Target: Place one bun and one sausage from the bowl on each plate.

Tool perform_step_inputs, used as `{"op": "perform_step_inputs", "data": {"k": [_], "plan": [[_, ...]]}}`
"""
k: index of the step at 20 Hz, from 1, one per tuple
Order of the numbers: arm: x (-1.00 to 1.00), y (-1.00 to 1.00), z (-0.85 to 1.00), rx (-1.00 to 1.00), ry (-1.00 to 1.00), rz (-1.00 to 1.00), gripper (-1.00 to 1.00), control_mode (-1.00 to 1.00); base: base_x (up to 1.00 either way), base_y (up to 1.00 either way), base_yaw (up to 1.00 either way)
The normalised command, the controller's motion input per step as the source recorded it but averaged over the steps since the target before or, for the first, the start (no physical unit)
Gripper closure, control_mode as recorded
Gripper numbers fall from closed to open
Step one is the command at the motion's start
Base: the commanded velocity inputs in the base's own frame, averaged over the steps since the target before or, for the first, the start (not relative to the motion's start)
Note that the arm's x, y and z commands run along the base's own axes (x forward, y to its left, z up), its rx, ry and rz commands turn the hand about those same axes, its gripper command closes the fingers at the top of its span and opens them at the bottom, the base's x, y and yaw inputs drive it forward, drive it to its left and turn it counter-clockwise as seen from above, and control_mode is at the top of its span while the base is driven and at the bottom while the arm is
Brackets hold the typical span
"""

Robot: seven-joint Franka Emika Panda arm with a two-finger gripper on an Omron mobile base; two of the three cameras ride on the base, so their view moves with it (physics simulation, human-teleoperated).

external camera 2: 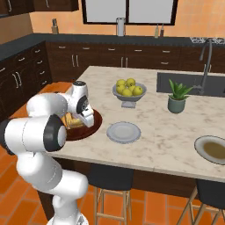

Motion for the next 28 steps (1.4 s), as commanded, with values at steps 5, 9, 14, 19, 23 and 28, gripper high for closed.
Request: {"op": "perform_step_inputs", "data": {"k": [5,9,14,19,23,28], "plan": [[0.08,-1.00,0.83,0.00,0.15,-0.36,1.00,-1.00,0.00,0.00,0.00],[0.05,-1.00,-0.02,0.00,0.28,-0.47,1.00,-1.00,0.00,0.00,0.00],[0.00,-1.00,-0.22,0.02,0.06,-0.25,1.00,-1.00,0.00,0.00,0.00],[0.46,-0.59,-0.52,-0.08,-0.02,-0.05,1.00,-1.00,0.00,0.00,0.00],[0.92,-0.22,-0.58,-0.11,-0.06,-0.01,-1.00,-1.00,0.00,0.00,0.00],[0.12,-0.05,-0.08,-0.02,-0.01,0.00,-1.00,-1.00,0.00,0.00,0.00]]}}
